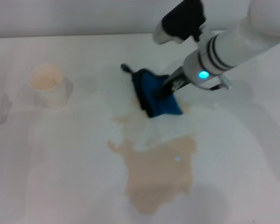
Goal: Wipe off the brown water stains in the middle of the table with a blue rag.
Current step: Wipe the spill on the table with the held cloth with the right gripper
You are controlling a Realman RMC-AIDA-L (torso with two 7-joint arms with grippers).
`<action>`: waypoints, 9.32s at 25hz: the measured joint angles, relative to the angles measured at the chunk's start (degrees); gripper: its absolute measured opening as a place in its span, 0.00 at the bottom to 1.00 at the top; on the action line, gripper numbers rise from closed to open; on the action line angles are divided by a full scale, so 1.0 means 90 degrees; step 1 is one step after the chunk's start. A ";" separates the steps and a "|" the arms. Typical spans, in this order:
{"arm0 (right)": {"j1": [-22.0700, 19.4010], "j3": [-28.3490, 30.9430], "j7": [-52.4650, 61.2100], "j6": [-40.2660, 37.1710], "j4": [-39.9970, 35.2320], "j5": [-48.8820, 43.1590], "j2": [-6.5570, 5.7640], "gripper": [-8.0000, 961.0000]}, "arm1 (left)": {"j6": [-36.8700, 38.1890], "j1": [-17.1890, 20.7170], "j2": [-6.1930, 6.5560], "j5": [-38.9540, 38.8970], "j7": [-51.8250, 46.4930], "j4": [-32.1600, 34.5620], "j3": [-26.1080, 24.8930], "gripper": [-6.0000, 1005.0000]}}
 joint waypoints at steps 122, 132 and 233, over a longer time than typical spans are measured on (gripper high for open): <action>-0.1889 -0.2158 -0.0120 -0.1875 -0.3022 0.1011 0.0007 0.10 | 0.0211 -0.0172 0.0019 -0.0099 0.0000 0.0263 -0.0010 0.86; -0.2145 -0.2277 -0.0160 -0.1903 -0.3396 0.1048 -0.0065 0.10 | 0.0224 -0.0200 0.0020 -0.0099 0.0000 0.0264 -0.0010 0.86; -0.3088 -0.2906 -0.5937 -0.1530 -0.2054 0.4933 -0.0031 0.10 | 0.0238 -0.0277 0.0008 -0.0100 0.0000 0.0326 -0.0010 0.86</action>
